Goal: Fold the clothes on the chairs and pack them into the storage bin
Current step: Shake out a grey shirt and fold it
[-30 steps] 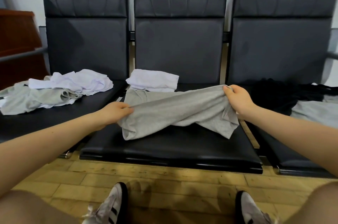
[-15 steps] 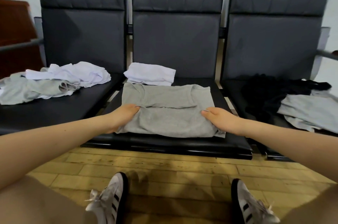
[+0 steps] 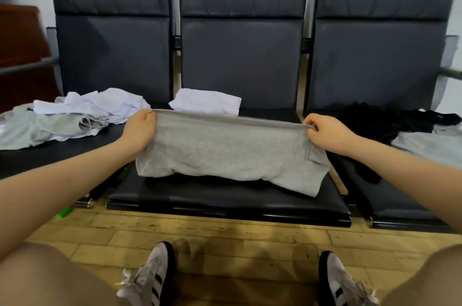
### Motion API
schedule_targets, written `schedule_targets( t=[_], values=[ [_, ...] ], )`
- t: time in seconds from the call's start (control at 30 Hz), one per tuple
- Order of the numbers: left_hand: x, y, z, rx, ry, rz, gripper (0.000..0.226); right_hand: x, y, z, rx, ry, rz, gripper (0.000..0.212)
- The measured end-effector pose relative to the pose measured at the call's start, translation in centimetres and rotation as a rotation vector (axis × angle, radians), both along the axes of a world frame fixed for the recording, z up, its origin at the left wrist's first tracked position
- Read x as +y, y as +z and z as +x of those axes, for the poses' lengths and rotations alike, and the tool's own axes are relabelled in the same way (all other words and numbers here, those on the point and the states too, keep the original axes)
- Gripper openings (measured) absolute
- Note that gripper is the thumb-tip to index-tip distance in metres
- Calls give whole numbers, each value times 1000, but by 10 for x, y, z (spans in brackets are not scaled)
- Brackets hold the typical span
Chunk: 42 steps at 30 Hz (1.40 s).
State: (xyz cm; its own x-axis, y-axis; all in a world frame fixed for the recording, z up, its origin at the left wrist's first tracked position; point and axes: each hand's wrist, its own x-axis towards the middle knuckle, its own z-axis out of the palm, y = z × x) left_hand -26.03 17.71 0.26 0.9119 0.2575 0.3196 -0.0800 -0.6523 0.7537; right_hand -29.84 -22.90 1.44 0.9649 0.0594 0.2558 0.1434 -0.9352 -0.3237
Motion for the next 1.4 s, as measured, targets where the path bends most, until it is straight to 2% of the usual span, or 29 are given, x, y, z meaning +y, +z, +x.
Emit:
schedule_targets(
  t=[0.1, 0.17, 0.33, 0.5, 0.67, 0.8, 1.13, 1.4],
  values=[
    [-3, 7, 4, -82, 34, -1, 29, -4, 6, 10, -62, -35, -104, 18],
    [-6, 12, 7, -120, 45, -21, 28, -2, 9, 13, -132, -46, -98, 18],
    [-6, 14, 16, -145, 76, -47, 31, 0, 19, 24, -217, -155, 180, 21],
    [1, 10, 23, -118, 123, 54, 35, 2, 17, 30, -183, -201, 403, 32],
    [-9, -9, 40, 56, 53, 207, 30, 10, -4, 40, -17, -100, 237, 19],
    [-24, -24, 56, 75, -66, 227, 29, 17, -25, 59, 123, -51, 198, 13],
    [-7, -38, 109, -21, 92, 157, 38, 12, -46, 119, -160, -266, 321, 16],
    [-15, -48, 149, -17, 73, 327, 22, 6, -65, 162, -100, -285, 360, 15]
  ],
)
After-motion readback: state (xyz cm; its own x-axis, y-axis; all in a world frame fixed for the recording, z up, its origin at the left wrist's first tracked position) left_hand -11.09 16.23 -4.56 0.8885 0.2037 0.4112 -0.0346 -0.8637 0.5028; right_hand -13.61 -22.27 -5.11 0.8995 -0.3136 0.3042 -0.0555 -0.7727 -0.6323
